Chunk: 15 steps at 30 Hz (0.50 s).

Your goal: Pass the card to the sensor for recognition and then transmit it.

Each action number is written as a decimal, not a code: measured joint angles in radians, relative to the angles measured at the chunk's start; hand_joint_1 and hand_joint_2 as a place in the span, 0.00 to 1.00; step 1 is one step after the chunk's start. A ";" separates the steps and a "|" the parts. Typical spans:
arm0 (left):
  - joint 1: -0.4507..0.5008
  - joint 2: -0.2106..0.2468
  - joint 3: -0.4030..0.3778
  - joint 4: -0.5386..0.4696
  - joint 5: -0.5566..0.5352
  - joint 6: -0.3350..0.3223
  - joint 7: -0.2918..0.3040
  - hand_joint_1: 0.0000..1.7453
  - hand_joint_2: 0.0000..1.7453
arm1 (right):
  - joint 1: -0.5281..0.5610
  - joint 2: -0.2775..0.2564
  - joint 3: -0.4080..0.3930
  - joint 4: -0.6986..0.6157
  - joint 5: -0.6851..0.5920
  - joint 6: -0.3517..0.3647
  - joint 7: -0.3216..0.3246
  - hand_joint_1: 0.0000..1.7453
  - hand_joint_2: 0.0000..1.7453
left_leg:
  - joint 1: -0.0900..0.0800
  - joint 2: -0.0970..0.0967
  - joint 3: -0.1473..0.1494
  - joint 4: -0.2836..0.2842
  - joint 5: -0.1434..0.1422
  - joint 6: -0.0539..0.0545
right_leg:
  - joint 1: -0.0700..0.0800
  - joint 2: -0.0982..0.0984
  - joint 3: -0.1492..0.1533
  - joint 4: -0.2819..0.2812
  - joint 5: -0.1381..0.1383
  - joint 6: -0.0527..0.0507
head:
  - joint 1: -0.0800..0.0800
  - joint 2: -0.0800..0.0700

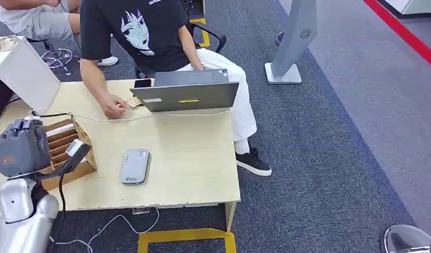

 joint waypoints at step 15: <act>-0.039 0.006 0.000 -0.135 -0.029 0.001 0.015 1.00 1.00 | 0.000 0.000 -0.008 0.000 0.013 0.000 0.000 0.00 1.00 | 0.001 0.000 0.000 0.000 0.001 -0.001 | 0.000 0.000 0.000 0.001 0.001 0.000 | 0.000 0.000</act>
